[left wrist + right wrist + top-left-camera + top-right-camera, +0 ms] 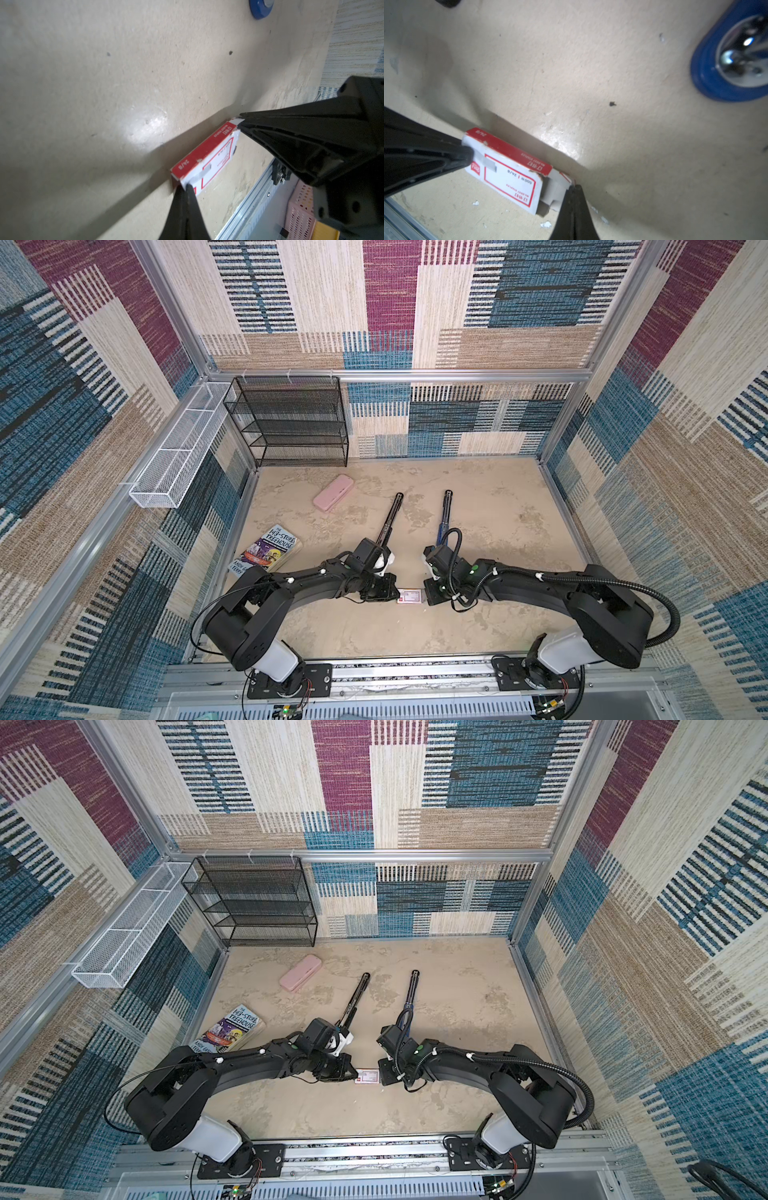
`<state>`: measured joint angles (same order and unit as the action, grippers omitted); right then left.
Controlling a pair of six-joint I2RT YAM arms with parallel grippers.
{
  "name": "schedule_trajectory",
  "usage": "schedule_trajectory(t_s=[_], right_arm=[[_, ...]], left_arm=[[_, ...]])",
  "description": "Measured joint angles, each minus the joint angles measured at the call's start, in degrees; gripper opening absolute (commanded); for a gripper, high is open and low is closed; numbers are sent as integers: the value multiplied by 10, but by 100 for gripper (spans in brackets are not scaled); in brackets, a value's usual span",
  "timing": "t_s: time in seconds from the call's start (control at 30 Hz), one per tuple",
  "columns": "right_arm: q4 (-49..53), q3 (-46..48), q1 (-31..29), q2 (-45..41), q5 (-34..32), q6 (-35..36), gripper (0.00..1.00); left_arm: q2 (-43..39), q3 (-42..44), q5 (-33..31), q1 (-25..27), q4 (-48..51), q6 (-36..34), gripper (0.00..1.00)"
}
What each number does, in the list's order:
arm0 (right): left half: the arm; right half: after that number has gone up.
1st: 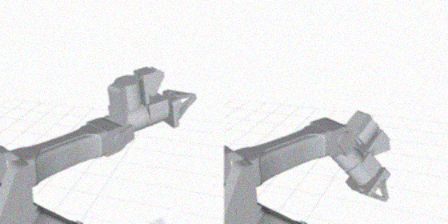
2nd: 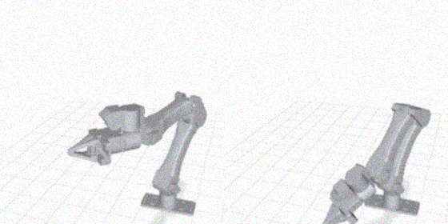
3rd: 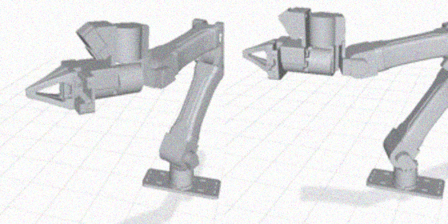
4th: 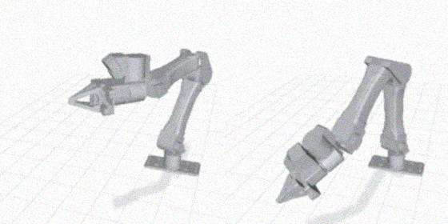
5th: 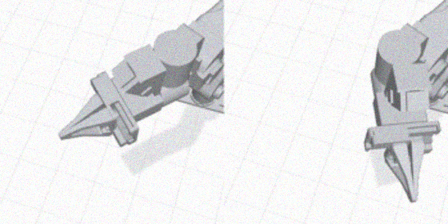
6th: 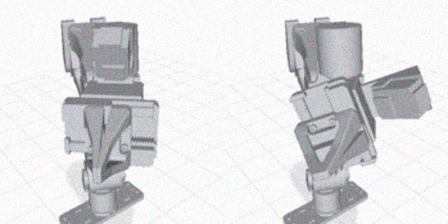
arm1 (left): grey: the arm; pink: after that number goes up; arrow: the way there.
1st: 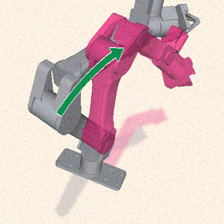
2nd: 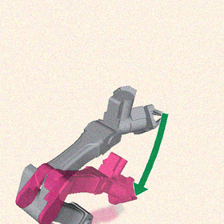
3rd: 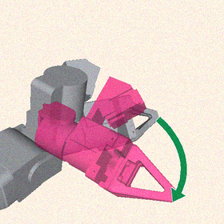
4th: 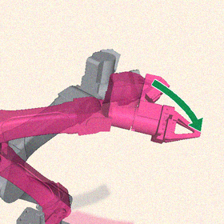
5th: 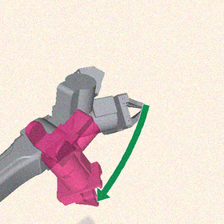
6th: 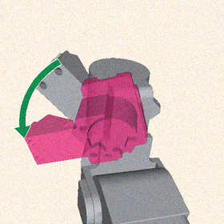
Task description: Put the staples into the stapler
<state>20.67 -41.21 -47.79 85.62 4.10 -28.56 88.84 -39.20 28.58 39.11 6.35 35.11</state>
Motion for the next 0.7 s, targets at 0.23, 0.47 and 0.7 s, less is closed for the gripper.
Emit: schedule_trajectory(t_s=[0.23, 0.47, 0.7], right_arm=[[11, 11, 10, -11, -16, 1, 1], [10, 12, 10, -17, -11, 2, 2], [-3, 12, 12, -13, 3, 2, 1]], left_arm=[[4, 0, -2, -1, 5, 0, 0], [9, -7, 0, -1, 6, 0, 25], [9, -25, 3, -1, 10, -7, 32]])
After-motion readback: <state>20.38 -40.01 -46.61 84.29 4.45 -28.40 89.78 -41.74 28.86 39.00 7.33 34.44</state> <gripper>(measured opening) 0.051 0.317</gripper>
